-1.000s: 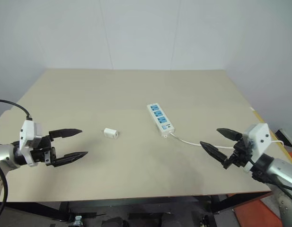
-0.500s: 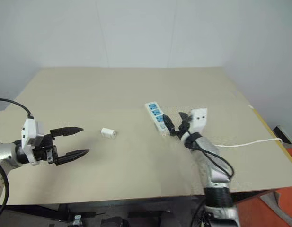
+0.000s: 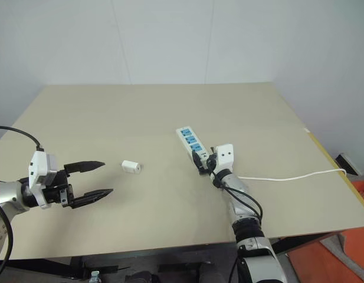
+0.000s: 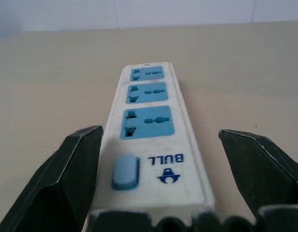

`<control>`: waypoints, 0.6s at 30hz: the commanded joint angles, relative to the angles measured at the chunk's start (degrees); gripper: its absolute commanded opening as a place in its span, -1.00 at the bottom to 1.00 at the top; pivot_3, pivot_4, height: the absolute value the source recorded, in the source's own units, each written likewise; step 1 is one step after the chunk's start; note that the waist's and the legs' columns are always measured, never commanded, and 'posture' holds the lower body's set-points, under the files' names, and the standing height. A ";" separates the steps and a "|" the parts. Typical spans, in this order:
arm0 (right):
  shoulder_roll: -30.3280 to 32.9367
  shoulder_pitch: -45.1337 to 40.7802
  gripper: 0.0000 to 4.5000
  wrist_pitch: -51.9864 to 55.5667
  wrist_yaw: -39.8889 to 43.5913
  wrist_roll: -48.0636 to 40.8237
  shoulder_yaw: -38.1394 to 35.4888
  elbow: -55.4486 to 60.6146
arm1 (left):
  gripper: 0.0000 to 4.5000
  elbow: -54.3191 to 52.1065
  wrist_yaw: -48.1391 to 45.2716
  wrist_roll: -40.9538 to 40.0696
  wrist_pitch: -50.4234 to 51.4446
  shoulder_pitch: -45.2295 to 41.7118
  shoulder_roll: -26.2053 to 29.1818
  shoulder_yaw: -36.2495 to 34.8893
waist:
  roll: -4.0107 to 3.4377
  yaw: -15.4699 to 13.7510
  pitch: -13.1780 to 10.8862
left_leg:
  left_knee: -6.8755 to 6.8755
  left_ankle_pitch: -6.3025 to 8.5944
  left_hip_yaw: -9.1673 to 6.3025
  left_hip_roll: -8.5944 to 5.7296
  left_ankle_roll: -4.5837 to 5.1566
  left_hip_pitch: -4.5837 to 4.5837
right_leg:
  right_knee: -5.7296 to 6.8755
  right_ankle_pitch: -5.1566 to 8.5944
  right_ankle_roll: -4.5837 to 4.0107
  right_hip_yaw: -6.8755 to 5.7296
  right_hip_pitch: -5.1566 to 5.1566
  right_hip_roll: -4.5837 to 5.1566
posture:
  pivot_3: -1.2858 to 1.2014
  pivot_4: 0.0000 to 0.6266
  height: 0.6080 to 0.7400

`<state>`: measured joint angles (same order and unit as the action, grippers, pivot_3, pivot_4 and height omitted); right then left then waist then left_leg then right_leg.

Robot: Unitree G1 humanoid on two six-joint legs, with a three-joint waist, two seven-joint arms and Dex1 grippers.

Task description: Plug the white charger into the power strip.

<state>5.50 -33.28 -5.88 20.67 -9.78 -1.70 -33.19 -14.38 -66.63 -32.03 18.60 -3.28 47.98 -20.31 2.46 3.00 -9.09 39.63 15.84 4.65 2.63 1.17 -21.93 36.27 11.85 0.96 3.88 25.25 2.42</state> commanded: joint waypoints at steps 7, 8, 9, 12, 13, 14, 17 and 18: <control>-1.64 -3.10 1.00 -2.55 -0.05 2.12 0.92 -3.72 | 0.98 -1.40 0.88 -0.79 -1.35 -0.37 0.57 -1.62 | -0.01 0.59 -0.01 | 0.00 -0.01 -0.01 0.06 -0.01 -0.03 | 0.00 -0.01 0.00 0.00 0.01 0.01 | 0.03 -0.52 1.00; -1.81 -3.58 1.00 -2.92 -0.51 2.45 0.82 -4.75 | 0.98 -1.40 0.93 -0.78 -1.36 -0.41 0.58 -1.57 | -0.01 0.82 -0.01 | 0.00 -0.01 -0.01 0.07 -0.01 -0.03 | 0.01 -0.01 0.00 0.00 0.01 0.01 | 0.03 -0.52 1.00; -2.00 -4.11 1.00 -3.11 -0.89 2.61 0.62 -5.74 | 0.98 -1.41 1.02 -0.72 -1.40 -0.46 0.58 -1.50 | -0.01 1.01 -0.01 | 0.00 -0.01 -0.02 0.08 -0.01 -0.02 | 0.02 -0.01 0.00 0.00 0.02 0.00 | 0.03 -0.52 1.00; -1.99 -6.24 1.00 -1.72 -2.78 4.43 1.13 -9.23 | 0.98 -1.40 1.17 -0.44 -1.57 -0.48 0.68 -1.41 | -0.01 1.16 -0.01 | -0.02 -0.01 -0.03 0.08 -0.01 -0.02 | 0.02 -0.01 -0.01 0.00 0.02 0.00 | 0.03 -0.52 1.00; -2.04 -7.07 1.00 -0.65 -3.57 4.86 1.18 -10.48 | 0.98 -1.41 1.20 -0.33 -1.62 -0.44 0.75 -1.43 | -0.01 1.15 -0.01 | -0.01 -0.01 -0.03 0.08 -0.01 -0.01 | 0.02 -0.01 -0.01 0.00 0.02 0.00 | 0.03 -0.52 1.00; -2.20 -8.06 1.00 1.05 -4.23 4.84 0.87 -11.73 | 0.98 -1.40 1.24 -0.24 -1.67 -0.41 0.83 -1.49 | -0.01 1.14 -0.01 | -0.01 -0.01 -0.03 0.08 -0.01 -0.01 | 0.02 -0.01 -0.01 0.00 0.01 0.01 | 0.03 -0.52 1.00; -2.45 -9.55 1.00 2.81 -4.88 4.59 0.21 -13.76 | 0.98 -1.31 1.33 -0.15 -1.91 -0.33 0.98 -1.56 | -0.01 1.15 0.00 | 0.00 -0.01 -0.02 0.09 -0.02 0.05 | 0.03 -0.04 -0.04 0.00 -0.03 0.01 | 0.03 -0.52 1.00; -2.48 -9.65 1.00 3.31 -4.52 4.27 0.08 -13.91 | 0.98 -1.38 1.38 -0.09 -2.00 -0.18 1.00 -1.62 | -0.01 1.12 0.00 | 0.00 -0.02 -0.02 0.10 -0.03 0.08 | 0.03 -0.04 -0.04 0.00 -0.04 0.00 | 0.03 -0.52 1.00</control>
<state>3.39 -42.48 -3.95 16.20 -5.21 -0.89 -46.22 -14.41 -65.66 -31.70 17.55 -3.37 48.03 -20.37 2.45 4.12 -9.09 39.63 15.83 4.63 2.72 1.15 -21.81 36.30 11.81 0.92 3.88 25.17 2.42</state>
